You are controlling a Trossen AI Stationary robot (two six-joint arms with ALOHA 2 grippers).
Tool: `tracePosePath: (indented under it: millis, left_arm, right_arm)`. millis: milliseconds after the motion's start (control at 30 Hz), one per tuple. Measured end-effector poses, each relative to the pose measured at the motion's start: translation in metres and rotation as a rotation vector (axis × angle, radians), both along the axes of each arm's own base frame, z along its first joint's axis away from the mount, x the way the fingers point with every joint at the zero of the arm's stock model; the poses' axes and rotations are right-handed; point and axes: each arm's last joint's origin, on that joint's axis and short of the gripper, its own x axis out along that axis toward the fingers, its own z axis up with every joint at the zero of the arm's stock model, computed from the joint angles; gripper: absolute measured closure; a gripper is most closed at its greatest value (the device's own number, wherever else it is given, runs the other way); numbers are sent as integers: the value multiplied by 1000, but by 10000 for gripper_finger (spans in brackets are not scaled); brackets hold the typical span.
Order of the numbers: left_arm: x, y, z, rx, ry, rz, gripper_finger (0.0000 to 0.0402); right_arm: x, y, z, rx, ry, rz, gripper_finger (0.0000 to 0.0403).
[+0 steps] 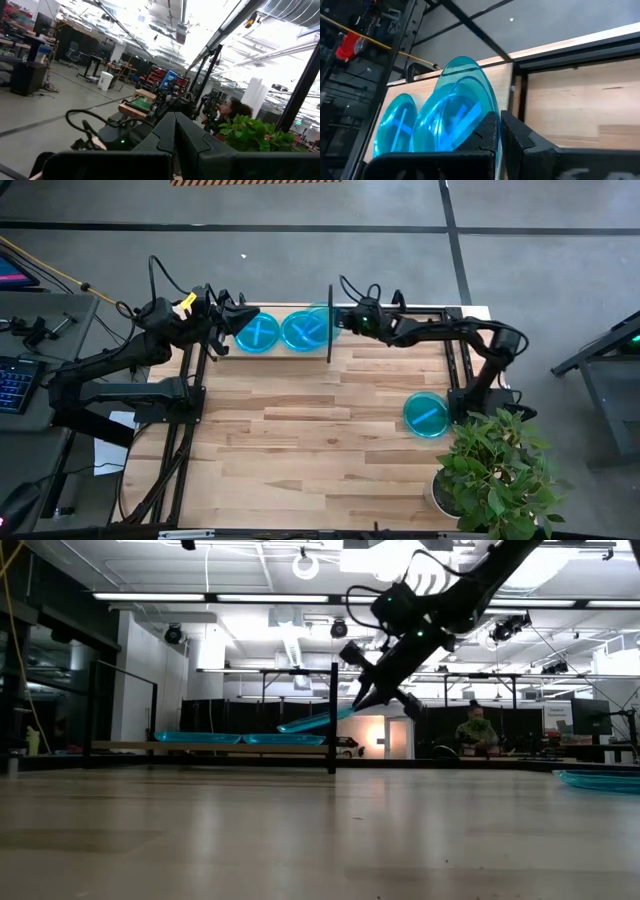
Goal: Place and stack plates onto a shelf
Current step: Stack the blue plate on top of the blue plate on the shelf
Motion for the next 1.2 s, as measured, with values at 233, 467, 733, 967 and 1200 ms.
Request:
tracePosePath:
  millis: [233, 467, 733, 967, 1200]
  left_arm:
    - [0, 0, 0, -2, 0, 2, 401]
    - [0, 0, 0, -3, 0, 2, 401]
    - [0, 0, 0, -5, -1, 3, 401]
    - [0, 0, 0, -7, -1, 2, 401]
    - [0, 0, 0, -7, -1, 2, 401]
  right_arm:
    - [23, -9, -2, 11, -18, 34, 403]
    - [27, -10, -2, 2, -16, 24, 403]
    - [27, -10, -1, 28, -44, 2, 402]
    - [29, -11, 2, 8, -75, -2, 392]
    - [29, -10, 1, 16, -73, 33, 296]
